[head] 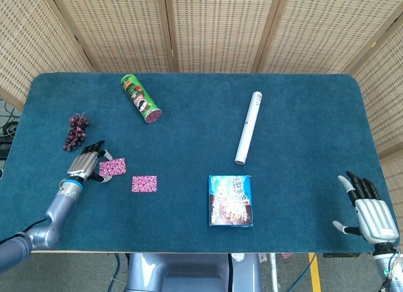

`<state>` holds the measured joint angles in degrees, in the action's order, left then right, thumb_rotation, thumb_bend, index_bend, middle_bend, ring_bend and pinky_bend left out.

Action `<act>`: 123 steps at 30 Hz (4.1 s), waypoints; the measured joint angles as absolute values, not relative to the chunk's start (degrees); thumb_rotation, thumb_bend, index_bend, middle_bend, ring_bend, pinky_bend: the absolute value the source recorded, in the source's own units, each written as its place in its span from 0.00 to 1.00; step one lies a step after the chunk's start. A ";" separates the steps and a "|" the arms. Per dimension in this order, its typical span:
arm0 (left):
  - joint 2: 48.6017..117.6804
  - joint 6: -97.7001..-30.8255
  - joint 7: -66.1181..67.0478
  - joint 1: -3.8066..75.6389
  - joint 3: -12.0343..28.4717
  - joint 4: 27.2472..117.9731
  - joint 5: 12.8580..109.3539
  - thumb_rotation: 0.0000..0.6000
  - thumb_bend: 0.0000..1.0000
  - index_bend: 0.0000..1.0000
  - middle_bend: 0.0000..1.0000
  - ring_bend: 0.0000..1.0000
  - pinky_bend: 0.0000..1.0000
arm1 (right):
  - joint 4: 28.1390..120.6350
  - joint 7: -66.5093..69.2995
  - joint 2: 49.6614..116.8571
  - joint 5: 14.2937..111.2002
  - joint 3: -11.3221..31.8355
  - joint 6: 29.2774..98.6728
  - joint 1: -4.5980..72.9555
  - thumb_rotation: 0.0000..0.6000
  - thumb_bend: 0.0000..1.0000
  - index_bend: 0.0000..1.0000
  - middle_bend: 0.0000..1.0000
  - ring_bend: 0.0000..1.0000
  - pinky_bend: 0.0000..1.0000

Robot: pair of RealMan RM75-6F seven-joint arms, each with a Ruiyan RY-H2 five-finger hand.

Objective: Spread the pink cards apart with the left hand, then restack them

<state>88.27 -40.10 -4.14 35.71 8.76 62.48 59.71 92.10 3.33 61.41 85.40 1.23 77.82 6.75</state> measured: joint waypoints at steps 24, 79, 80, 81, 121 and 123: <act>80.31 -47.01 4.36 35.56 8.88 85.78 63.09 1.00 0.15 0.25 0.00 0.00 0.00 | 92.08 3.78 61.26 85.55 1.12 77.77 6.76 1.00 0.00 0.00 0.00 0.00 0.00; 93.34 -52.50 21.03 39.85 7.15 82.48 44.68 1.00 0.22 0.48 0.00 0.00 0.00 | 91.85 6.07 60.79 85.95 0.81 77.28 6.91 1.00 0.00 0.00 0.00 0.00 0.00; 93.37 -52.50 21.14 39.85 7.14 82.46 44.55 1.00 0.23 0.49 0.00 0.00 0.00 | 91.84 6.05 60.79 85.94 0.81 77.26 6.92 1.00 0.00 0.00 0.00 0.00 0.00; 93.42 -52.54 21.33 39.87 7.14 82.44 44.37 1.00 0.24 0.49 0.00 0.00 0.00 | 91.84 6.04 60.79 85.94 0.80 77.25 6.93 1.00 0.00 0.00 0.00 0.00 0.00; 86.31 -45.49 11.52 36.78 9.50 72.32 40.59 1.00 0.24 0.49 0.00 0.00 0.00 | 92.17 5.38 60.69 85.71 0.74 76.95 7.04 1.00 0.00 0.00 0.00 0.00 0.00; 86.53 -45.16 10.63 36.67 9.71 71.52 41.47 1.00 0.24 0.49 0.00 0.00 0.00 | 92.17 5.33 60.70 85.65 0.76 76.94 7.03 1.00 0.00 0.00 0.00 0.00 0.00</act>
<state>86.53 -45.16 10.63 36.67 9.71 71.52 41.47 92.17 5.33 60.70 85.65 0.76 76.94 7.03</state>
